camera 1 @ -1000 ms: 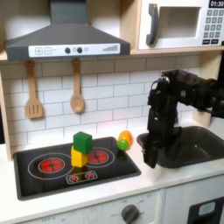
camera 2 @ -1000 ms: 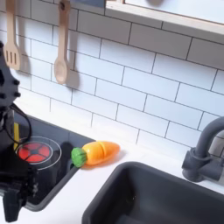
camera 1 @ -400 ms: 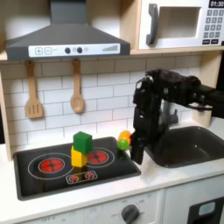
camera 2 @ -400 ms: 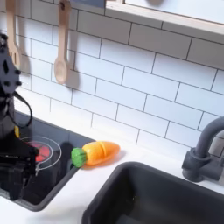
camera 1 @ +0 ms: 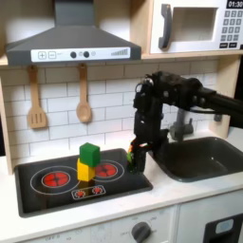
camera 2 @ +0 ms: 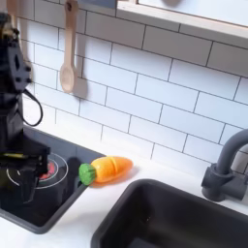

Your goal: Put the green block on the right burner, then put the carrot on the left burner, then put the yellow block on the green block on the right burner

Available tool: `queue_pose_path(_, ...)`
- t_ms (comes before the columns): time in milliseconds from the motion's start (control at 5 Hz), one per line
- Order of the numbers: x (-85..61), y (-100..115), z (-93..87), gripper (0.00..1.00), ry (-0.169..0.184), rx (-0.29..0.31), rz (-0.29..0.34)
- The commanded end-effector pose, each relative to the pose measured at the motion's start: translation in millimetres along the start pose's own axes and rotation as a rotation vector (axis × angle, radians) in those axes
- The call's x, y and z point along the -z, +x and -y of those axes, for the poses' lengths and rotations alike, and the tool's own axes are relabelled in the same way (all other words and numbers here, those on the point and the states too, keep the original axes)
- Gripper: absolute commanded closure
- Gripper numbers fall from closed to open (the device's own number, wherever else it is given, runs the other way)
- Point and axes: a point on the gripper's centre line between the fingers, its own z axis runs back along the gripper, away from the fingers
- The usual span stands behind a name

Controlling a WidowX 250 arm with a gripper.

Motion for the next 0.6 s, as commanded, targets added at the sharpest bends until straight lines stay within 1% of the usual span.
queue_pose_path(0,5.9,23.8,-6.0,0.0,0.003,-0.05,-0.012)
queue_pose_path(200,11.9,33.1,-6.2,0.0,0.02,-0.061,-0.022)
queue_pose_path(400,10.6,32.0,-5.3,0.0,0.009,-0.063,-0.019)
